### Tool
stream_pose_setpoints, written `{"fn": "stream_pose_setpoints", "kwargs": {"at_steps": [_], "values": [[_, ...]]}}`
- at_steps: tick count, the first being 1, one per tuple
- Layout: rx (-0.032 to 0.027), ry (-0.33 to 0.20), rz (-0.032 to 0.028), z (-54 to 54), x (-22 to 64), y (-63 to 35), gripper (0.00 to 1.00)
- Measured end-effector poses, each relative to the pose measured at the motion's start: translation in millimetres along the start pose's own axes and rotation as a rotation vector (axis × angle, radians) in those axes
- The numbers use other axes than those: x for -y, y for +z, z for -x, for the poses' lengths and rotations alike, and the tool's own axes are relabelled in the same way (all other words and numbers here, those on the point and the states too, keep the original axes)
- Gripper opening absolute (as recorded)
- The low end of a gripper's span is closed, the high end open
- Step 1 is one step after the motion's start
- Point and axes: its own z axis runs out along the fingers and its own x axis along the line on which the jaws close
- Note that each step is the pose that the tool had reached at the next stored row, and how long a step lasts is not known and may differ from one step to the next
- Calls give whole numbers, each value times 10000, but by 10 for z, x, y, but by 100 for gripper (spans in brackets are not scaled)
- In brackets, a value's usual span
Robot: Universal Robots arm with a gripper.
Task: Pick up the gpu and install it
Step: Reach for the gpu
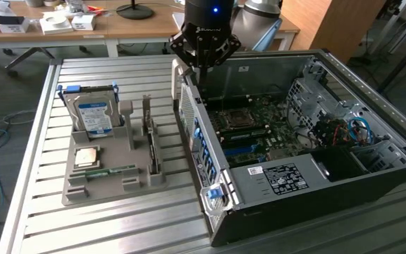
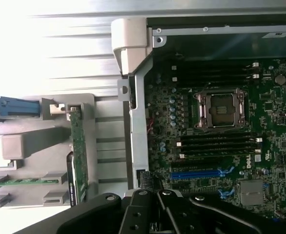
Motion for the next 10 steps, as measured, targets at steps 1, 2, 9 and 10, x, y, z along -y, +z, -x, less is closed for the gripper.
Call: {"fn": "stream_pose_setpoints", "kwargs": {"at_steps": [1, 2, 9, 10], "values": [[0, 0, 0, -19, 2, 4, 11], [1, 1, 0, -36, 3, 9, 11], [-10, -1, -24, -131, 12, 45, 11], [-11, -1, -25, -148, 13, 50, 11]]}}
